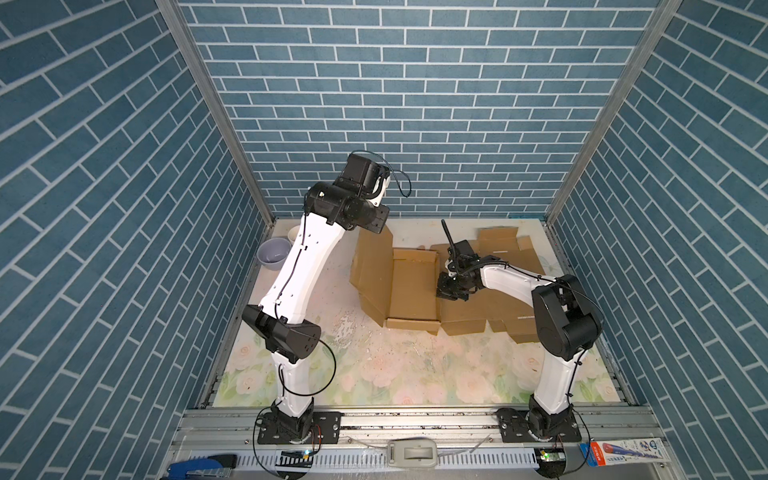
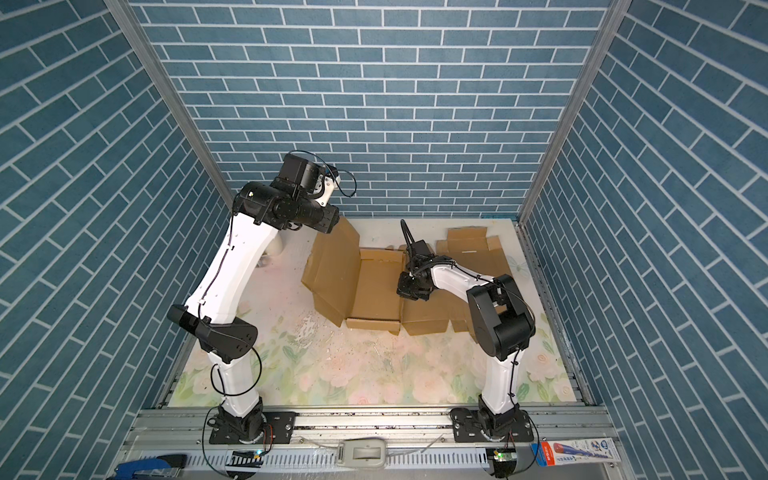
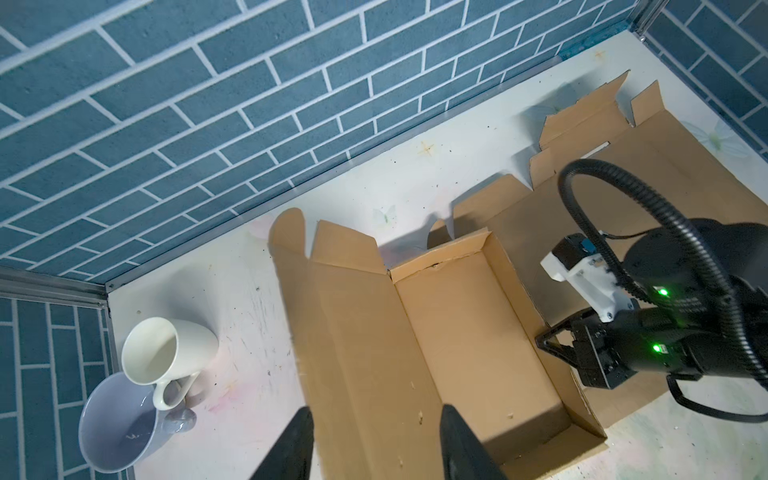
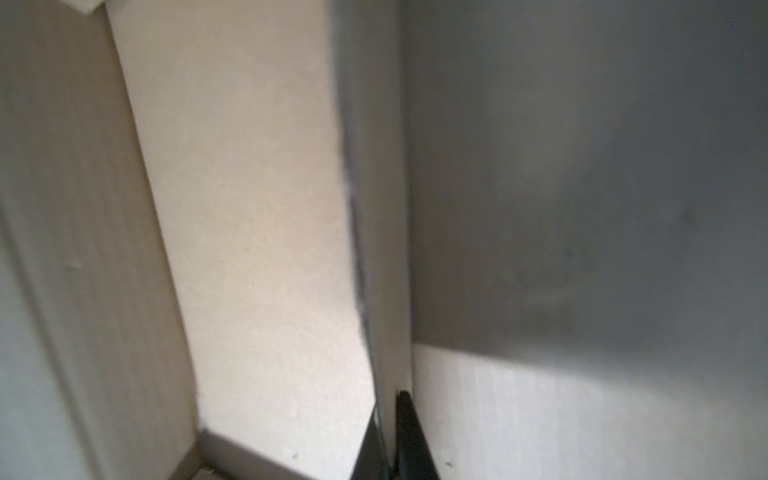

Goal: Fold the paper box

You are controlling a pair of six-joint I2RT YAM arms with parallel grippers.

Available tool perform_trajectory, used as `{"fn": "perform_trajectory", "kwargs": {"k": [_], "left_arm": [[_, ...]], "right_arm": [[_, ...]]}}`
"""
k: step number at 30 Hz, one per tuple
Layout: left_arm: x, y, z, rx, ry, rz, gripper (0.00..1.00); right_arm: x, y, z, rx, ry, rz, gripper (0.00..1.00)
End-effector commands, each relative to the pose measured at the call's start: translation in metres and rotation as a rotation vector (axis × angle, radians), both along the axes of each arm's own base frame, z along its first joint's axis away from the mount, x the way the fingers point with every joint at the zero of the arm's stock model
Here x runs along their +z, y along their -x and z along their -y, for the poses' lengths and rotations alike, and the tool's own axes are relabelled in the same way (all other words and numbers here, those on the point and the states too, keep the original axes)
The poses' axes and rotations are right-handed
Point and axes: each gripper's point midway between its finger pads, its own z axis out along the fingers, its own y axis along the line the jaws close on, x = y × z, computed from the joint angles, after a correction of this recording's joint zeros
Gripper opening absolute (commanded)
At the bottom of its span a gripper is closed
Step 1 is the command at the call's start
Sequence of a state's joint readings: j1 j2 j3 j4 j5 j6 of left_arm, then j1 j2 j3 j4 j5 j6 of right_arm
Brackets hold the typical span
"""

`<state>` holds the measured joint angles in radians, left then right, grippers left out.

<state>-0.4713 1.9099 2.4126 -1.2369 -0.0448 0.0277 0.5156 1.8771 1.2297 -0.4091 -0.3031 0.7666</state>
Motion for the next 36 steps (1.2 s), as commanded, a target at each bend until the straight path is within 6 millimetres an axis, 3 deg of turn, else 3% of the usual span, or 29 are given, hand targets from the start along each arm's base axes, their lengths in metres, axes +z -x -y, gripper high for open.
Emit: {"fn": "perform_trajectory", "kwargs": {"k": [1, 6, 10, 16, 23, 25, 31, 36], "left_arm": [[0.016, 0.0, -0.006, 0.033, 0.029, 0.055, 0.52], [0.029, 0.005, -0.009, 0.04, 0.057, 0.099, 0.54], [0.027, 0.006, -0.015, 0.061, 0.065, 0.113, 0.56], [0.018, 0.006, -0.032, 0.117, 0.163, 0.11, 0.58], [-0.017, 0.017, -0.057, 0.155, 0.353, 0.086, 0.58], [-0.023, 0.024, -0.066, 0.164, 0.395, 0.095, 0.58], [-0.038, 0.045, -0.098, 0.215, 0.479, 0.118, 0.59], [-0.078, 0.061, -0.122, 0.292, 0.473, 0.074, 0.59]], "right_arm": [[0.005, -0.008, 0.004, -0.282, -0.096, -0.001, 0.07], [0.01, 0.0, 0.014, -0.549, -0.121, 0.051, 0.06], [0.007, 0.011, 0.015, -0.735, -0.162, 0.026, 0.06], [0.018, 0.015, 0.0, -0.768, -0.149, 0.017, 0.26], [0.03, 0.011, -0.006, -0.533, -0.149, 0.062, 0.47], [0.036, 0.012, 0.002, -0.456, -0.12, 0.08, 0.5], [0.094, -0.003, 0.043, -0.173, 0.008, 0.307, 0.55], [0.127, -0.035, 0.061, 0.12, 0.128, 0.425, 0.57]]}}
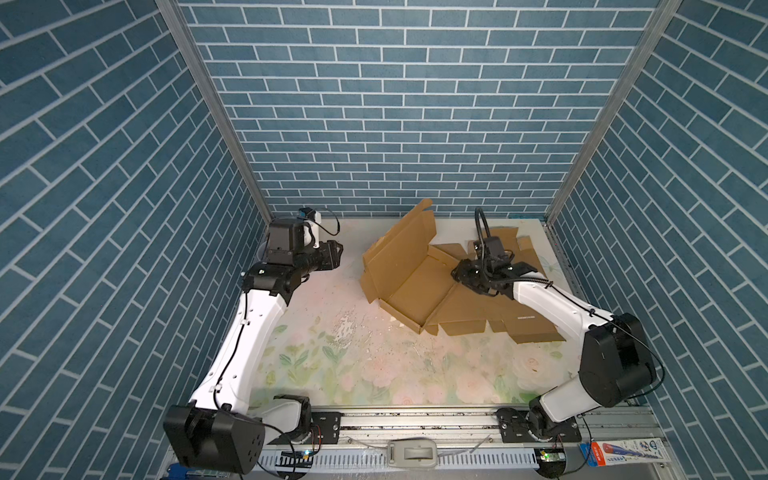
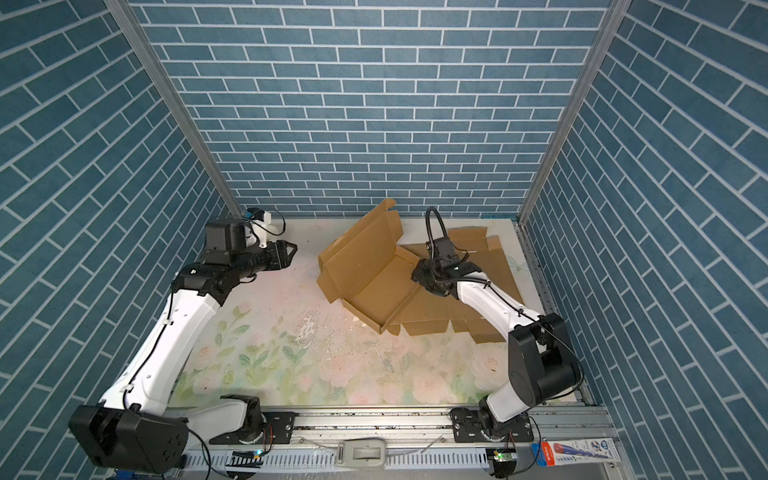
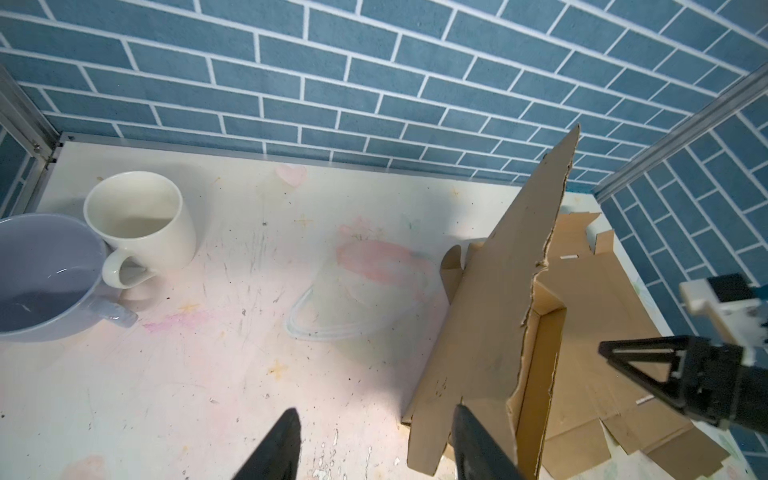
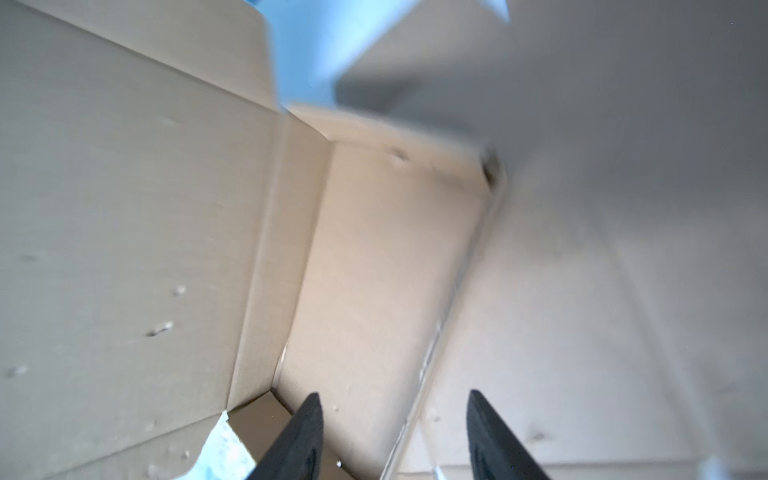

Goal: Fold the paper box

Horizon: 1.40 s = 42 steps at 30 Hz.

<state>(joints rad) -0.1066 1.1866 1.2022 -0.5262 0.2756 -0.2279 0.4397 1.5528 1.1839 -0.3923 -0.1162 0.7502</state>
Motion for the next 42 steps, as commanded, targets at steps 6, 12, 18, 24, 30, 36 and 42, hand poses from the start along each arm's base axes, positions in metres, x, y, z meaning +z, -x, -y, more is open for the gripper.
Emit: {"fn": "perform_trajectory", "kwargs": {"k": [6, 12, 18, 24, 30, 36, 42], "left_arm": [[-0.07, 0.027, -0.016, 0.066, 0.012, -0.13, 0.59], [-0.099, 0.049, -0.012, 0.07, 0.055, -0.191, 0.59], [-0.113, 0.054, -0.007, 0.067, 0.101, -0.214, 0.59], [-0.11, 0.053, -0.006, 0.059, 0.096, -0.196, 0.59], [-0.107, 0.048, -0.007, 0.047, 0.071, -0.171, 0.59], [-0.094, 0.041, -0.01, 0.033, 0.031, -0.125, 0.6], [-0.082, 0.037, -0.007, 0.004, 0.025, -0.069, 0.62]], "right_arm": [[0.003, -0.052, -0.004, 0.491, 0.392, 0.095, 0.64], [-0.037, -0.084, -0.02, 0.632, 0.46, 0.036, 0.66], [-0.08, -0.109, -0.028, 0.656, 0.496, 0.001, 0.63], [-0.092, -0.114, -0.031, 0.654, 0.582, 0.009, 0.48], [-0.087, -0.097, -0.025, 0.606, 0.558, -0.005, 0.21], [-0.066, -0.072, -0.009, 0.489, 0.53, -0.004, 0.15], [-0.078, -0.034, 0.022, 0.318, 0.519, -0.069, 0.12]]}}
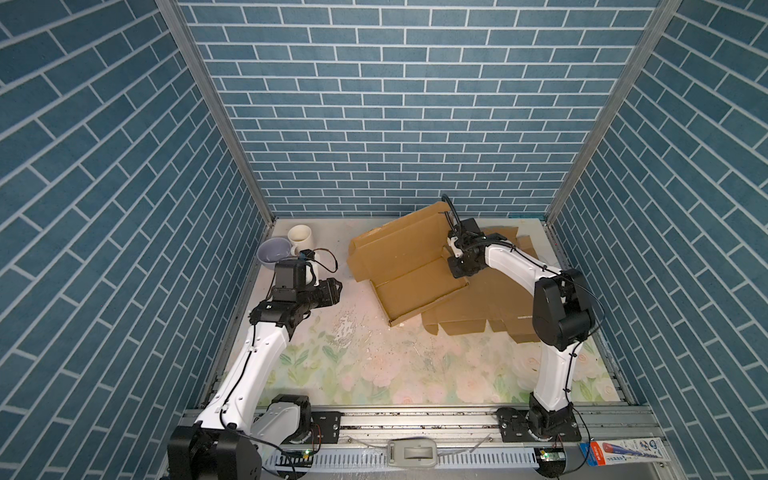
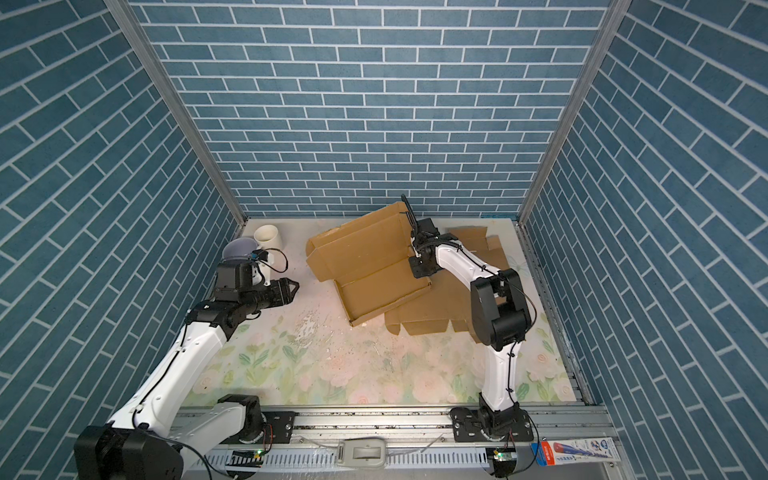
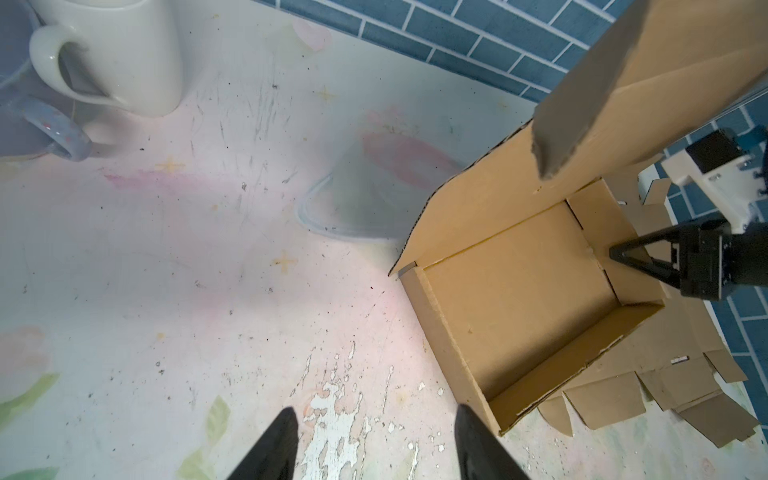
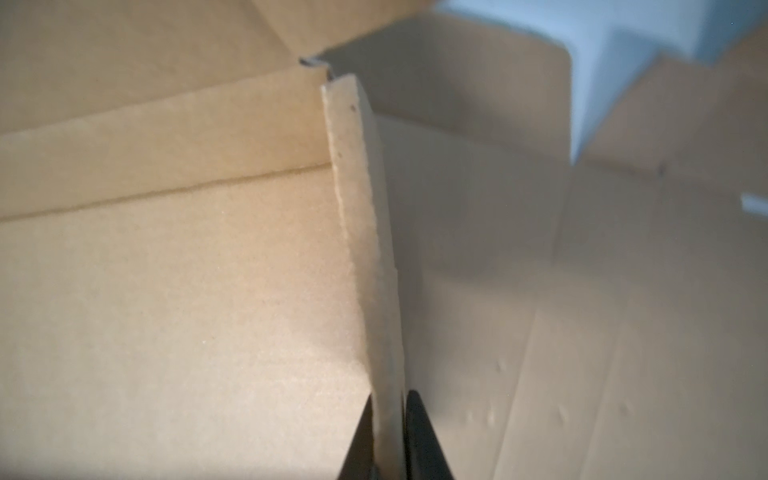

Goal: Fold the paper box

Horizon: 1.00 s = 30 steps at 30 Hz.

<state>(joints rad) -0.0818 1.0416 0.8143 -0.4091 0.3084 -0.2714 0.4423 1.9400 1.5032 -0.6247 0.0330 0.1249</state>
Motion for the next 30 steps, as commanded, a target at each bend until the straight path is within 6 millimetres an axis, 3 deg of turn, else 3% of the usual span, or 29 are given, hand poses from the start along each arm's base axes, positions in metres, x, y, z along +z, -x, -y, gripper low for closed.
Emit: {"fn": "perform_trajectory", "kwargs": {"k": [1, 5, 9, 13, 15, 18, 23, 27, 30], "left_arm": [[0.019, -0.008, 0.002, -0.029, -0.01, 0.084, 0.63], [0.023, -0.014, 0.016, -0.098, 0.037, 0.146, 0.66], [0.025, -0.026, 0.026, -0.166, 0.041, 0.185, 0.68], [0.029, -0.037, 0.031, -0.226, 0.004, 0.182, 0.68], [0.029, -0.038, 0.036, -0.267, 0.014, 0.177, 0.68], [0.024, -0.036, 0.043, -0.313, 0.026, 0.15, 0.68], [0.018, -0.034, 0.052, -0.371, 0.017, 0.147, 0.68], [0.014, -0.04, 0.055, -0.397, -0.031, 0.154, 0.68], [0.011, -0.052, 0.054, -0.394, -0.059, 0.161, 0.68]], "right_arm": [[-0.007, 0.016, 0.021, -0.177, -0.002, 0.003, 0.12], [-0.021, 0.033, 0.026, -0.24, -0.059, -0.006, 0.15], [-0.022, 0.037, 0.024, -0.214, -0.135, -0.038, 0.29], [0.012, 0.039, 0.017, -0.102, -0.27, -0.022, 0.52], [0.031, 0.043, 0.015, -0.026, -0.293, -0.012, 0.57], [0.065, 0.04, 0.025, 0.015, -0.356, 0.042, 0.61], [0.118, 0.005, 0.046, 0.087, -0.429, 0.224, 0.65], [0.136, -0.018, 0.045, 0.236, -0.373, 0.335, 0.68], [0.14, -0.029, 0.029, 0.38, -0.394, 0.368, 0.69]]}}
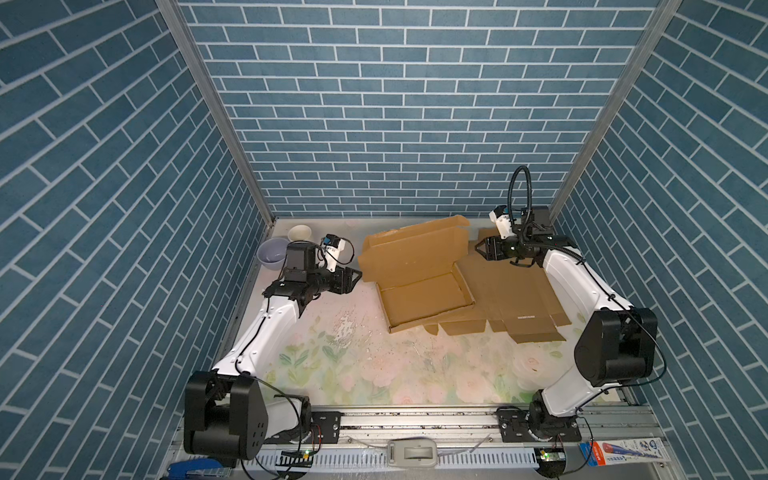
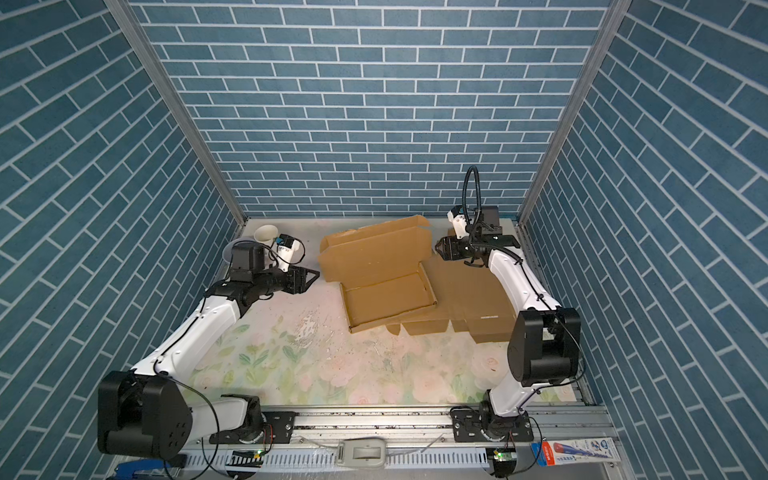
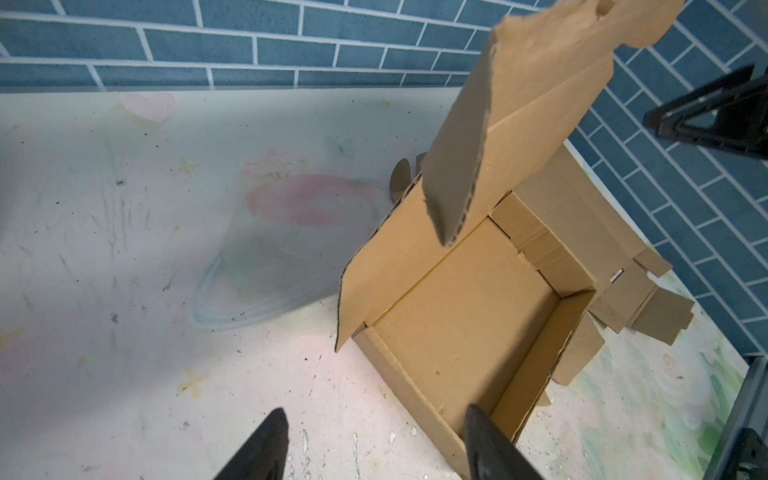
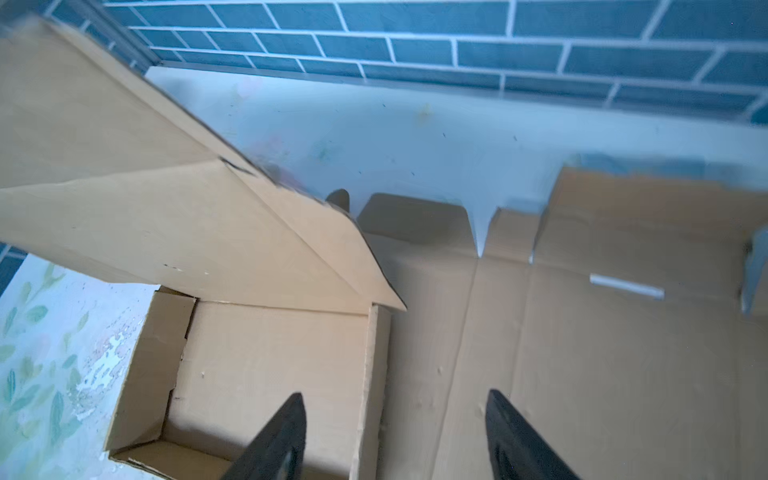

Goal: Fold the paper box
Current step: 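Move both grippers to the lid panel's edges farthest from the robot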

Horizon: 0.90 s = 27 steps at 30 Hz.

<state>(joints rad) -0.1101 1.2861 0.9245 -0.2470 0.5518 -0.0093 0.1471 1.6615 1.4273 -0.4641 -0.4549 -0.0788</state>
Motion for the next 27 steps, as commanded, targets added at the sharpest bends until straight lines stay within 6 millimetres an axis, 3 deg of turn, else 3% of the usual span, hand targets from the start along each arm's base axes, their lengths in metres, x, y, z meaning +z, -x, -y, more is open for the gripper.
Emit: {"fn": "perform_trajectory", "kwargs": {"k": [1, 6, 16, 21, 27], "left_arm": [[0.005, -0.013, 0.002, -0.021, -0.032, 0.044, 0.68], [0.0, -0.025, 0.016, -0.051, 0.007, 0.062, 0.68], [-0.018, -0.045, 0.028, -0.077, 0.027, 0.085, 0.57], [-0.024, -0.05, 0.036, -0.097, 0.072, 0.076, 0.44], [-0.027, -0.054, 0.035, -0.088, 0.066, 0.08, 0.19]], "right_arm": [[0.013, -0.012, -0.027, 0.239, 0.007, 0.136, 0.69], [0.019, -0.027, -0.046, 0.36, -0.051, 0.179, 0.7], [-0.003, -0.023, -0.067, 0.548, -0.139, 0.094, 0.62], [-0.002, -0.019, -0.071, 0.557, -0.166, 0.098, 0.48], [-0.005, -0.02, -0.068, 0.511, -0.153, 0.115, 0.15]]}}
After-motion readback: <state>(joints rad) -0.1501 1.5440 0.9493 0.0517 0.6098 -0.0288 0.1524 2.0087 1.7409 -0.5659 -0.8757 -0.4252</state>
